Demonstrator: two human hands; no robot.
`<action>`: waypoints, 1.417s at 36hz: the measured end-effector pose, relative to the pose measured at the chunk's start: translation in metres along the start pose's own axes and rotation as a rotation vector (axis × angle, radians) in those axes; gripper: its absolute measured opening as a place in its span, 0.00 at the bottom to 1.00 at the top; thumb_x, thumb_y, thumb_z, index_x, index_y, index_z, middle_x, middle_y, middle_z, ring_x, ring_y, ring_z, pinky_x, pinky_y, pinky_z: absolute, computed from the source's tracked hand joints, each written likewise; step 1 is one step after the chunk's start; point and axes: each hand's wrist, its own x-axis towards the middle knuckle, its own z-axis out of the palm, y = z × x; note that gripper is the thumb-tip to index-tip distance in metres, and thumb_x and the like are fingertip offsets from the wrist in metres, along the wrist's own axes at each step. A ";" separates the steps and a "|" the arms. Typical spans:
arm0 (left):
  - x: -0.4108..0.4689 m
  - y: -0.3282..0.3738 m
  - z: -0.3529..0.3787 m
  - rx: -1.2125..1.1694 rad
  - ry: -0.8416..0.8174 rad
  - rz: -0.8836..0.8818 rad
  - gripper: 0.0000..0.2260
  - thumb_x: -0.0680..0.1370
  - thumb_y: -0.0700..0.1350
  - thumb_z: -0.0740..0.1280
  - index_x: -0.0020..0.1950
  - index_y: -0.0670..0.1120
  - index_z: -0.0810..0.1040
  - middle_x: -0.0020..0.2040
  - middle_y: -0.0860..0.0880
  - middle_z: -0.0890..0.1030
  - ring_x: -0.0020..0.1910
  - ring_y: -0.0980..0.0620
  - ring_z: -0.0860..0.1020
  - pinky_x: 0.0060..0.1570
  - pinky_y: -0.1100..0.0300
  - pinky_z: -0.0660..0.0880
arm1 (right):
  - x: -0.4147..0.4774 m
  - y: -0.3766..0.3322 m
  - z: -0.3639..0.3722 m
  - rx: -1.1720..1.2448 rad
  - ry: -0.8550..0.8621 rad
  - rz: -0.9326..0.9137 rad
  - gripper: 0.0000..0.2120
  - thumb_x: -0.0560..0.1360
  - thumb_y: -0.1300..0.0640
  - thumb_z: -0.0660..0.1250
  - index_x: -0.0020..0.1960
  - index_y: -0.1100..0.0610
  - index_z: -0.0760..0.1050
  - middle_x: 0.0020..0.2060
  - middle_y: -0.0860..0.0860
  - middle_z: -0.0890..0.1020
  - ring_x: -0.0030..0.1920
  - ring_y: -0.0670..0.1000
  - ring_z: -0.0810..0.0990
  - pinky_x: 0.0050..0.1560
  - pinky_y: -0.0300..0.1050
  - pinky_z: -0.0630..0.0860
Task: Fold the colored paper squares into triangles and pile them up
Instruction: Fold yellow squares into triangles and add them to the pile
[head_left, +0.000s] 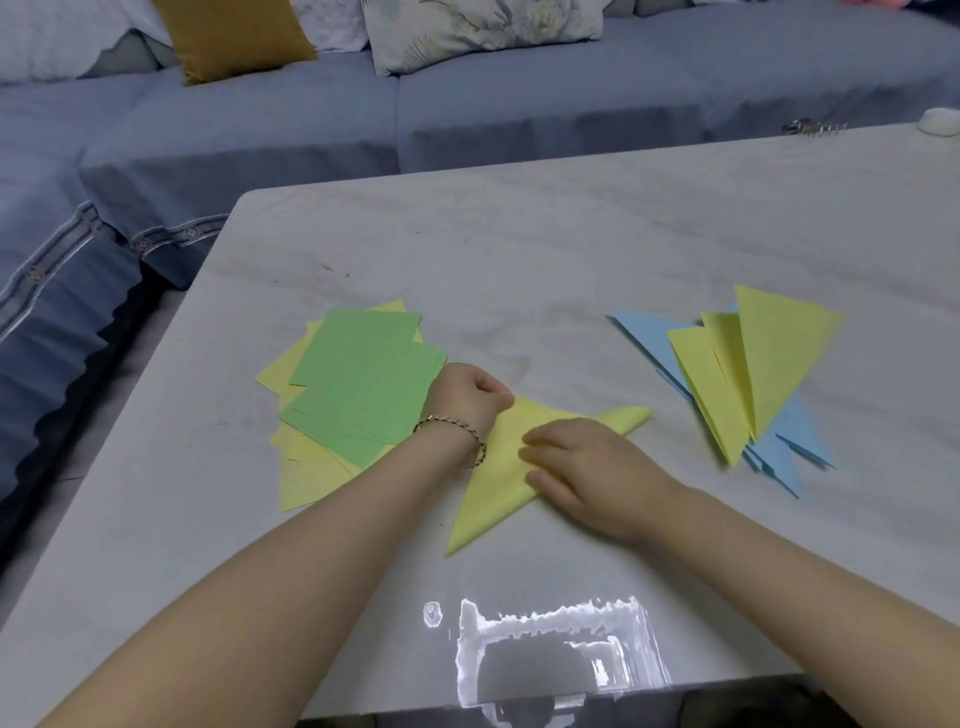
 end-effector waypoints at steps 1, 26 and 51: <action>0.001 -0.002 0.000 0.028 0.002 0.009 0.03 0.70 0.37 0.71 0.37 0.43 0.81 0.33 0.50 0.77 0.36 0.52 0.75 0.41 0.62 0.72 | -0.003 0.000 0.004 0.008 0.005 -0.008 0.22 0.78 0.47 0.53 0.48 0.59 0.82 0.47 0.55 0.82 0.46 0.56 0.82 0.48 0.47 0.77; 0.007 -0.021 0.006 0.092 0.061 0.133 0.07 0.71 0.39 0.71 0.34 0.49 0.78 0.30 0.57 0.76 0.31 0.59 0.72 0.41 0.61 0.71 | -0.052 -0.022 0.037 -0.140 0.302 0.091 0.24 0.80 0.47 0.52 0.50 0.61 0.80 0.46 0.53 0.81 0.47 0.52 0.78 0.64 0.47 0.65; 0.008 -0.022 0.007 0.093 0.075 0.096 0.03 0.71 0.40 0.71 0.37 0.47 0.80 0.30 0.57 0.75 0.34 0.54 0.72 0.43 0.60 0.72 | -0.046 0.015 0.016 -0.157 0.403 0.506 0.24 0.74 0.51 0.54 0.53 0.70 0.77 0.52 0.63 0.80 0.58 0.63 0.76 0.61 0.54 0.69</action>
